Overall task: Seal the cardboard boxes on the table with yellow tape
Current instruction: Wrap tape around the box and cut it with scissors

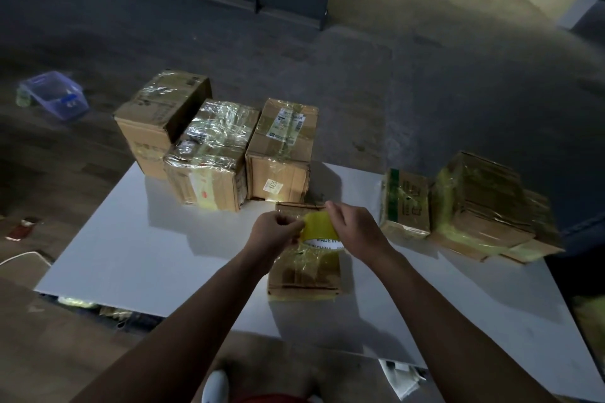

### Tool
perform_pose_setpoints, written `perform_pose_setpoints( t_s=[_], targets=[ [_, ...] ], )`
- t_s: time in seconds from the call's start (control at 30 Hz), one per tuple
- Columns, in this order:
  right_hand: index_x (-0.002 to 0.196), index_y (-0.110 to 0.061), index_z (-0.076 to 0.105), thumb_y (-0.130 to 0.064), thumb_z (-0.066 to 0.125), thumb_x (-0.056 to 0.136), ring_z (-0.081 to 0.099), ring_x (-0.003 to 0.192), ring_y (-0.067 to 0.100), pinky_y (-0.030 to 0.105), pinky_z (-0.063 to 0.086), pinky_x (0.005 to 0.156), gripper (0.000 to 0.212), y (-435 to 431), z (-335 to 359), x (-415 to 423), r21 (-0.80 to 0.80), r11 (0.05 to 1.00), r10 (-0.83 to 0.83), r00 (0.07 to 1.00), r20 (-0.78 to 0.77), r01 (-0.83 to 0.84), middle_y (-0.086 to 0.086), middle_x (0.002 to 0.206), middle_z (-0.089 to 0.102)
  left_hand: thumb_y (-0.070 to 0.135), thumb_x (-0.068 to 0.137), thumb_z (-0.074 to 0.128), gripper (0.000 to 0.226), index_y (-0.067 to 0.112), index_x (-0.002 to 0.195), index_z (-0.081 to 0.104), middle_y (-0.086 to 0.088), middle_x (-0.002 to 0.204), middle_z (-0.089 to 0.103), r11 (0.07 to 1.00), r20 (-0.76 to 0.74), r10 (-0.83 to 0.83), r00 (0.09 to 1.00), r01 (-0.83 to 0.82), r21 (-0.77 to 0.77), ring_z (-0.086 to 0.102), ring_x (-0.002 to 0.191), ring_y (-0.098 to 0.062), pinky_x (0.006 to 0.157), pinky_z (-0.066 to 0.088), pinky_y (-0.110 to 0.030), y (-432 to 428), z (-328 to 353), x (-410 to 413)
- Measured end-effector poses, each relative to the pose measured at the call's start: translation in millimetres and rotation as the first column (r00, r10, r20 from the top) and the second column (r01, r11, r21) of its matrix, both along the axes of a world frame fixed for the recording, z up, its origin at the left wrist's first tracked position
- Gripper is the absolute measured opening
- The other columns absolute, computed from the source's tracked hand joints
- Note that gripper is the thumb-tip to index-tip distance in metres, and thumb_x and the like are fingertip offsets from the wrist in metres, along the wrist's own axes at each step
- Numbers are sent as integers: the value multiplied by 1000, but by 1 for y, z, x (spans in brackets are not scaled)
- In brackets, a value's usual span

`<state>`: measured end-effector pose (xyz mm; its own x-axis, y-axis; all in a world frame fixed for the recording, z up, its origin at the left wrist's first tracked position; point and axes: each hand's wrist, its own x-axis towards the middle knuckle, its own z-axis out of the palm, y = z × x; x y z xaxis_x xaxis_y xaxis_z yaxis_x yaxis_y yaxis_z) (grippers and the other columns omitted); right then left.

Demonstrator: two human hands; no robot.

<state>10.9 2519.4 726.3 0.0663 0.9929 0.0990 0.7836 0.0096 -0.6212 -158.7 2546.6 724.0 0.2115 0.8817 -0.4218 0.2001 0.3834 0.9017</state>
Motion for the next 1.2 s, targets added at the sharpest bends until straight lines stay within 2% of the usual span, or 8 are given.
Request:
perform_pose_setpoints(
  t_s=[0.1, 0.27, 0.4, 0.47, 0.6, 0.8, 0.97, 1.2],
  targets=[
    [81, 1, 64, -27, 42, 102, 59, 60, 25, 40, 44, 58, 41, -2, -2, -4, -22, 1000, -5, 1000, -15, 5, 15, 66, 62, -4, 86, 64, 5, -3, 81, 63, -12, 70, 59, 997, 22, 33, 999, -32, -67, 55, 58, -15, 46, 46, -15, -1, -2, -5],
    [82, -1, 62, -25, 41, 103, 54, 60, 25, 33, 37, 56, 38, 1, -2, -17, -24, 999, 34, 997, 67, -32, 8, 64, 54, 0, 85, 64, 14, 0, 72, 67, -11, 65, 63, 999, -180, 43, 983, -42, 10, 58, 57, -16, 58, 51, -29, 0, -12, -5],
    [103, 3, 61, -13, 41, 102, 62, 74, 38, 40, 47, 62, 26, 3, 3, -25, -52, 991, 133, 970, 206, -125, 23, 82, 64, -5, 85, 56, 23, -9, 64, 65, -14, 55, 59, 994, -281, 59, 958, -30, 105, 48, 41, -10, 38, 35, -17, -1, -11, -9],
    [103, -1, 60, -18, 38, 103, 61, 75, 36, 37, 43, 61, 28, 4, 4, -25, -61, 989, 150, 949, 276, -138, 19, 83, 64, -2, 87, 57, 22, -6, 67, 66, -16, 62, 63, 991, -279, 67, 958, -30, 133, 55, 50, -14, 43, 42, -19, 0, -10, -10],
    [69, -13, 47, -28, 35, 104, 44, 58, 21, 29, 28, 58, 41, 10, 5, -31, -107, 993, 83, 953, 293, -54, -1, 57, 44, -2, 89, 55, 23, 6, 67, 57, -15, 71, 61, 994, -212, 88, 973, -71, 86, 61, 68, -24, 69, 56, -42, 3, -13, -15],
    [57, -24, 33, -32, 32, 104, 39, 52, 5, 28, 24, 53, 48, 13, 3, -37, -181, 982, 88, 969, 230, -46, -5, 54, 39, 12, 87, 56, 17, -2, 77, 59, -12, 78, 60, 1000, -262, -10, 965, 14, 14, 57, 69, -24, 61, 49, -33, 12, -19, -25],
    [59, -19, 38, -34, 33, 104, 44, 59, 18, 30, 25, 57, 47, 14, -1, -37, -171, 985, 79, 965, 250, -36, -3, 55, 40, 13, 91, 63, 17, 1, 80, 60, -27, 89, 68, 981, 37, 71, 997, -63, -186, 66, 75, -27, 72, 56, -38, 8, -16, -30],
    [63, -11, 48, -34, 33, 103, 45, 57, 18, 29, 25, 53, 49, 15, -1, -37, -156, 987, 73, 966, 248, -34, 0, 55, 43, 2, 79, 76, 20, 4, 72, 57, -5, 54, 63, 988, -43, 149, 988, -151, -29, 63, 56, -18, 70, 59, -42, 2, -22, -27]
  ],
)
